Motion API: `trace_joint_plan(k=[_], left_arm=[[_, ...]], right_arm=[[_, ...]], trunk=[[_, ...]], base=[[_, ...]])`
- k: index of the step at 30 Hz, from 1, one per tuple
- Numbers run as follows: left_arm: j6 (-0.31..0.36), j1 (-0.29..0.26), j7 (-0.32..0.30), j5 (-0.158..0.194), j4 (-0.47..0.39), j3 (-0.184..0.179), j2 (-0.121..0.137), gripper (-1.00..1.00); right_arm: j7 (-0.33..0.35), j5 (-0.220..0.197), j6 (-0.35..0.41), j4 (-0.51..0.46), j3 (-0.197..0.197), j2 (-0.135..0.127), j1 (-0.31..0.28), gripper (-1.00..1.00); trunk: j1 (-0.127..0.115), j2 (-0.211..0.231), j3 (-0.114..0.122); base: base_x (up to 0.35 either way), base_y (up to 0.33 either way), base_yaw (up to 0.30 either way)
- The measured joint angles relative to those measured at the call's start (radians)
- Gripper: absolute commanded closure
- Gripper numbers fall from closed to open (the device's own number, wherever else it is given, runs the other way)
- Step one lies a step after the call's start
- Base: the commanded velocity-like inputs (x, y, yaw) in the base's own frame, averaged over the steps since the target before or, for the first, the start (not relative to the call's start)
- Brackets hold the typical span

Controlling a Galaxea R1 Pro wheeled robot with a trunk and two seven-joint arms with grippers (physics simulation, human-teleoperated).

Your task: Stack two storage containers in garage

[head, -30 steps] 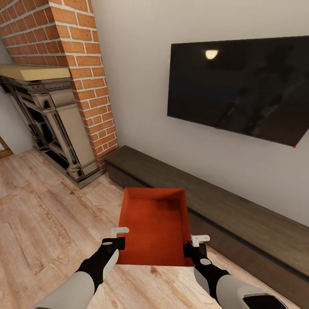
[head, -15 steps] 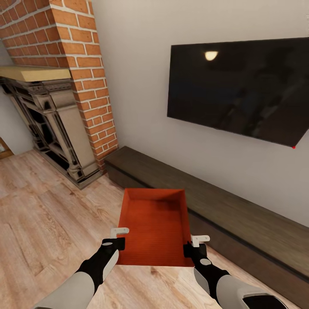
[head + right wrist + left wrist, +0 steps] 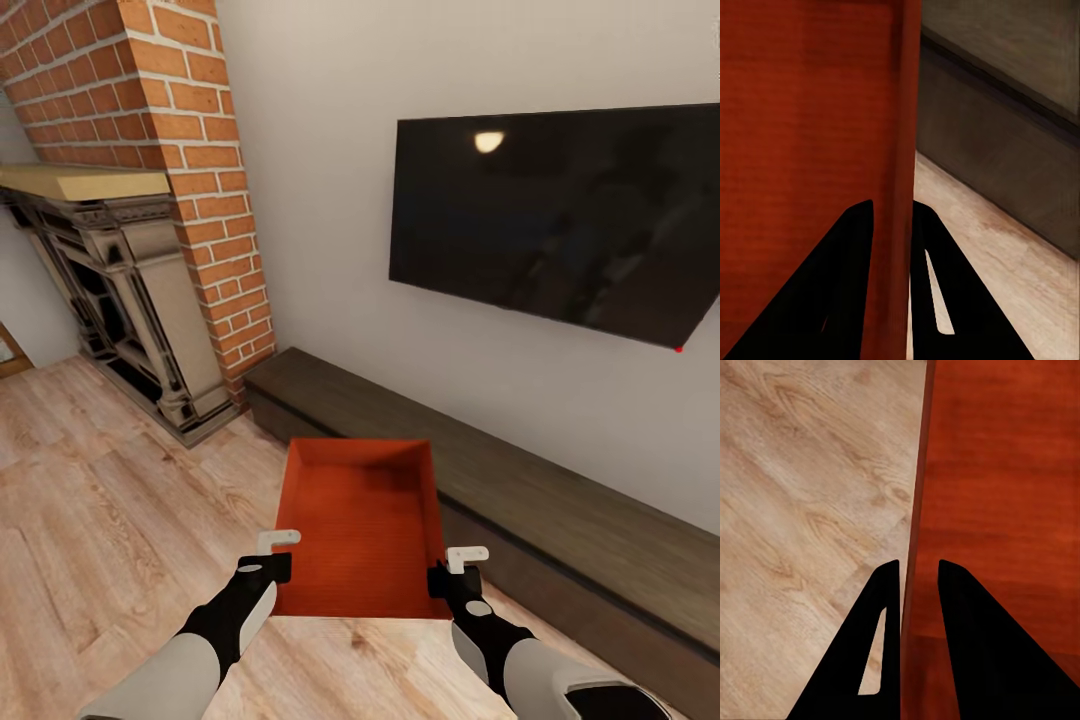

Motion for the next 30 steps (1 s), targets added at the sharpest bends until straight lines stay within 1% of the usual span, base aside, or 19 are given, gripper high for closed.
trace_joint_plan(k=[30], left_arm=[[0.0, 0.0, 0.0, 0.003, 0.0, -0.002, 0.001, 1.0]], right_arm=[[0.0, -0.004, -0.002, 0.001, 0.003, 0.001, 0.0, 1.0]], trunk=[[0.0, 0.0, 0.048]], base=[[0.0, 0.0, 0.0]])
